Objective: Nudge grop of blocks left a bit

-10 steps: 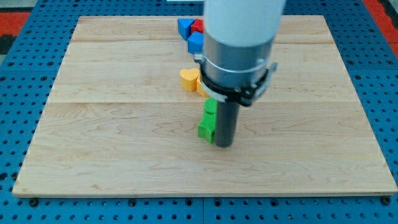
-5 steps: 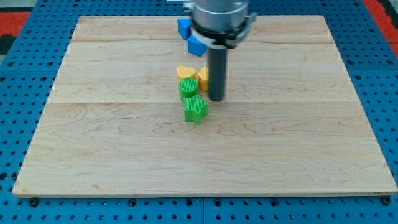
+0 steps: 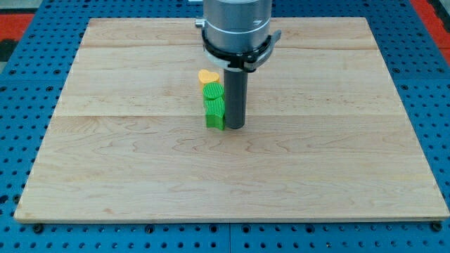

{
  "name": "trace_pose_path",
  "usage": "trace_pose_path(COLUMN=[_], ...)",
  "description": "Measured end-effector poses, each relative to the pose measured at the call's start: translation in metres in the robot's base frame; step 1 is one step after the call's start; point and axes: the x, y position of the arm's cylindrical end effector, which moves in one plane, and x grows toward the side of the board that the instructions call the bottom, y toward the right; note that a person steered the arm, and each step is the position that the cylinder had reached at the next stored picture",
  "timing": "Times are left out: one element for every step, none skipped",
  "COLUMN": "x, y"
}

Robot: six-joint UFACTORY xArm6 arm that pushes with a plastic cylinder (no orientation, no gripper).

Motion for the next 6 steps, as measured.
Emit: trace_pose_path(x=[-0.002,-0.055,-0.138,-0.169,-0.177,-0.181], y=[0.042,0.108,0.114,0.116,0.069,0.045])
